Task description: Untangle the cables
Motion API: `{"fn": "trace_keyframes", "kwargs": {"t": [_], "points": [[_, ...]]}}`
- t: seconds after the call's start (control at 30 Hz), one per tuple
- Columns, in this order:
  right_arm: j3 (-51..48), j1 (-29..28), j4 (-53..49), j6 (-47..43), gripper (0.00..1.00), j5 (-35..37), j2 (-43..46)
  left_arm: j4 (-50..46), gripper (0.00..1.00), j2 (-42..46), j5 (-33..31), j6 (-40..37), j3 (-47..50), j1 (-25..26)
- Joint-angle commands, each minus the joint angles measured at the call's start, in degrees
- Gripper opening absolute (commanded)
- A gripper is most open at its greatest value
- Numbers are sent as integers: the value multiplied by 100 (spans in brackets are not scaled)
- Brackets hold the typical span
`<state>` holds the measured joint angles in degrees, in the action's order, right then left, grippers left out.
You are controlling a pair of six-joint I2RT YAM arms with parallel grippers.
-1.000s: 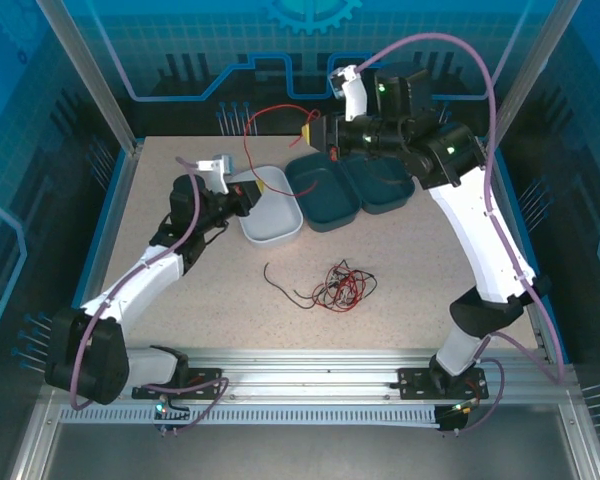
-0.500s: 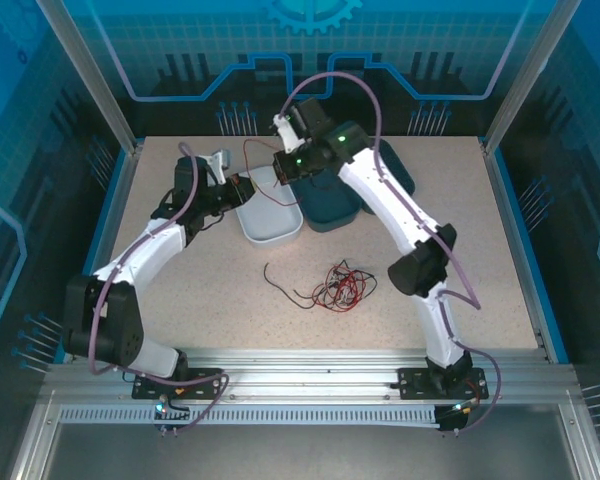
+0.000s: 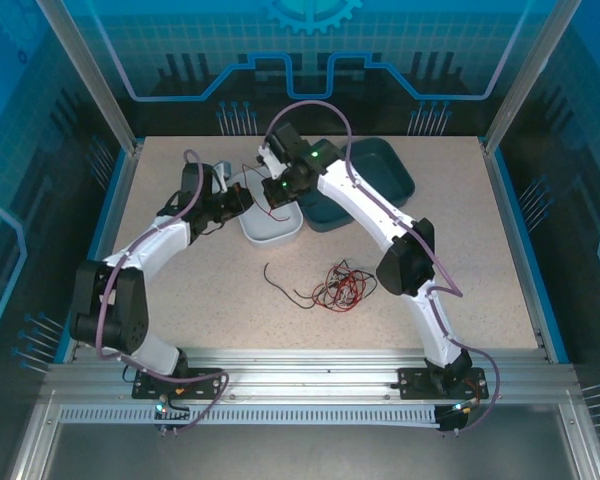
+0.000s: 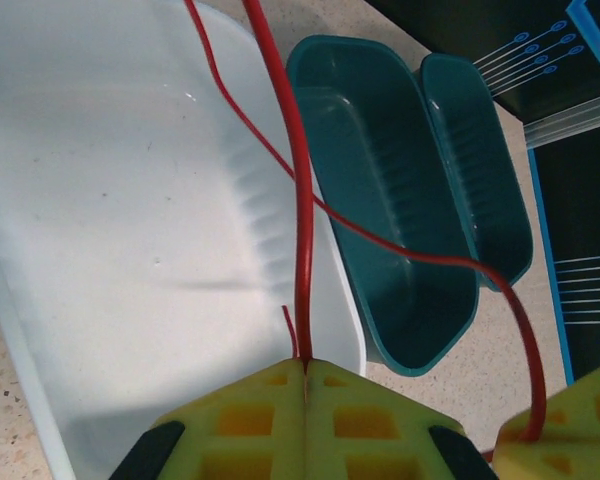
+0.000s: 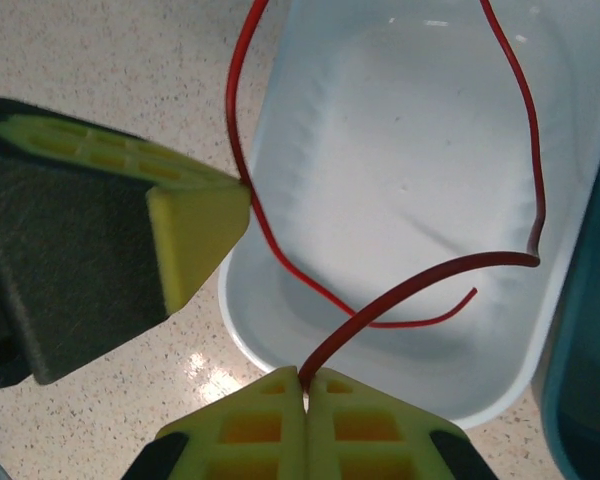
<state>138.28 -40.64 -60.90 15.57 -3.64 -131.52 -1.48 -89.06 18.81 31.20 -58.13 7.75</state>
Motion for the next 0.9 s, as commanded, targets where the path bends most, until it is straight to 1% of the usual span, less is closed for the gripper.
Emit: {"fn": "trace_keyframes", "kwargs": {"t": [0.0,0.07,0.13,0.3,0.37,0.4,0.53,0.6,0.63,0.73,0.87], "points": [[-161,-70,216,50,0,-85,-145,-205,0,-309,-25,-78,-16,-46],[-264,-80,304,85,0,-52,-145,-251,0,-473,17,-138,-49,-45],[-331,-93,334,95,0,51,-356,-265,0,-584,18,-178,-48,-45],[-613,-102,442,117,0,373,-438,-275,12,-701,-13,-281,-91,-45],[-780,-117,549,139,0,461,-428,-253,15,-668,-18,-266,-102,-46],[-845,-127,597,147,0,488,-425,-233,16,-629,-2,-251,-94,-48],[-983,-162,700,155,0,599,-444,-170,26,-315,29,-178,-75,-45],[-995,-176,695,165,0,596,-491,-200,33,-95,-3,-173,-59,-45],[-1005,-185,686,178,0,598,-510,-231,39,46,-40,-175,-38,-45],[-1072,-232,672,230,10,640,-478,-366,54,431,-190,-236,42,-45],[-1329,-297,676,378,24,866,-202,-611,82,1029,-419,-349,257,-45]]}}
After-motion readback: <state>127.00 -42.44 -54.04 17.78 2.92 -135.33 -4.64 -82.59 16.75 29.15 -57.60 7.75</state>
